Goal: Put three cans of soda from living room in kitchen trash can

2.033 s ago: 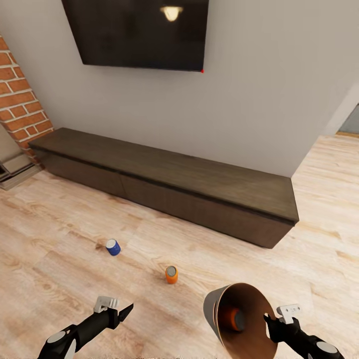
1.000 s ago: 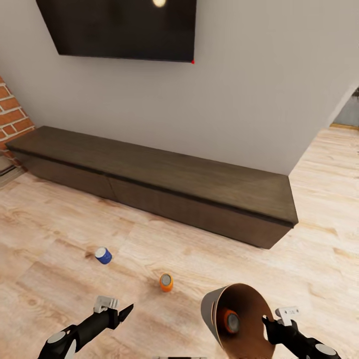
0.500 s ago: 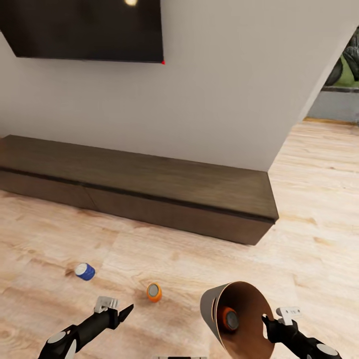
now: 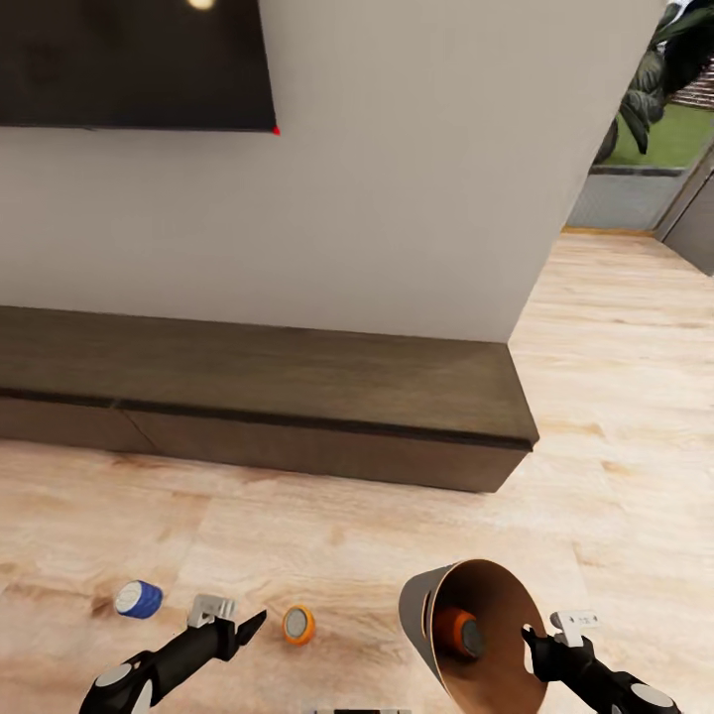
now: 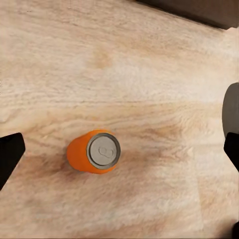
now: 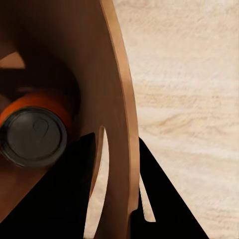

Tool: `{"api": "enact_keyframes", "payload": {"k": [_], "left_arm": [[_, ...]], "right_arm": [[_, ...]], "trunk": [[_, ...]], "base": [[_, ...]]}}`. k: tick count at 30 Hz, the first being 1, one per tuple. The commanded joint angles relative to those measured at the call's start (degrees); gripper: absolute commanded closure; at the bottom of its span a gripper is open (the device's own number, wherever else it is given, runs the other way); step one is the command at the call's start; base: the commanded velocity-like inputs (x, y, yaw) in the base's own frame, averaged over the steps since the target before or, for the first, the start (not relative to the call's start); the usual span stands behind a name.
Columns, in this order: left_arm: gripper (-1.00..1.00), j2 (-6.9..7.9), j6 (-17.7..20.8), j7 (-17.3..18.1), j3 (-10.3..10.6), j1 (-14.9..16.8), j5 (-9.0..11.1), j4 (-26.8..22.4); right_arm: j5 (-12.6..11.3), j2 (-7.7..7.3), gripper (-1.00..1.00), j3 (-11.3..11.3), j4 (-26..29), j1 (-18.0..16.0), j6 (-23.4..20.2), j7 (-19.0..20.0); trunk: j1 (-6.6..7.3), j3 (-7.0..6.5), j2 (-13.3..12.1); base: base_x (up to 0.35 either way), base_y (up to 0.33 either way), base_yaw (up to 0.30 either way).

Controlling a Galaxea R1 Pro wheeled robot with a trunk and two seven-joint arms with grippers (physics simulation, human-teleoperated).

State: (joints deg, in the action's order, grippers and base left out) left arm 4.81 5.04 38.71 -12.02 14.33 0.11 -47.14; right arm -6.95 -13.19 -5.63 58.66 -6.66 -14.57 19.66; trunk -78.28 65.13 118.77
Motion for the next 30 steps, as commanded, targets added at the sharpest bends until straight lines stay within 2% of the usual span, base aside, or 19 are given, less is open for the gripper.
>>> {"api": "enact_keyframes", "payload": {"k": [1,4,6,9,11,14,16,21,30], "left_arm": [[-1.00,-0.07,-0.01,-0.04,0.04,0.00,-0.04,0.09],[-1.00,-0.30,0.06,-0.12,0.72,0.04,-1.89,1.79],[-1.00,-0.41,0.23,-0.30,1.03,0.15,-4.77,3.48],[-1.00,-0.54,0.60,-1.22,1.09,0.45,-7.97,5.12],[-1.00,-0.92,0.76,-1.63,1.13,0.53,-8.84,5.86],[-1.00,-1.50,0.84,-1.90,1.56,0.58,-9.39,6.36],[-1.00,-1.74,0.76,-2.04,3.71,0.60,-9.62,6.57],[-1.00,-1.87,0.46,-2.20,7.34,0.61,-9.79,6.69],[-1.00,-1.85,0.11,-2.23,8.44,0.62,-9.81,6.71]], "right_arm": [[-0.61,0.00,1.00,0.01,0.05,-0.02,-0.11,0.46],[-0.61,0.04,1.00,0.07,0.05,-0.02,-0.05,0.40],[-0.60,0.07,1.00,0.09,0.05,-0.02,-0.03,0.38],[-0.56,0.03,1.00,0.04,0.05,-0.02,-0.02,0.38],[-0.57,-0.03,1.00,-0.06,0.05,-0.02,-0.05,0.34],[-0.59,-0.24,1.00,-0.18,0.09,-0.02,-0.09,0.31],[-0.56,-0.41,1.00,-0.27,0.12,-0.02,-0.10,0.28],[-0.47,-0.26,1.00,-0.90,0.13,-0.02,-0.11,0.22],[-0.43,-0.02,1.00,-1.13,0.14,-0.02,-0.11,0.15]], "trunk": [[0.00,0.00,0.00],[0.00,0.01,0.00],[0.00,0.01,0.00],[0.00,0.02,0.00],[0.00,0.02,0.00],[0.00,0.02,0.00],[0.00,0.02,0.00],[0.00,0.02,0.00],[0.00,0.02,0.00]], "base": [[0.266,0.220,-0.239],[0.268,0.219,-0.175],[0.270,0.214,-0.060],[0.272,0.203,-0.026],[0.274,0.193,-0.010],[0.274,0.176,-0.005],[0.269,0.125,-0.002],[0.192,0.055,-0.001],[0.014,-0.054,0.000]]}}
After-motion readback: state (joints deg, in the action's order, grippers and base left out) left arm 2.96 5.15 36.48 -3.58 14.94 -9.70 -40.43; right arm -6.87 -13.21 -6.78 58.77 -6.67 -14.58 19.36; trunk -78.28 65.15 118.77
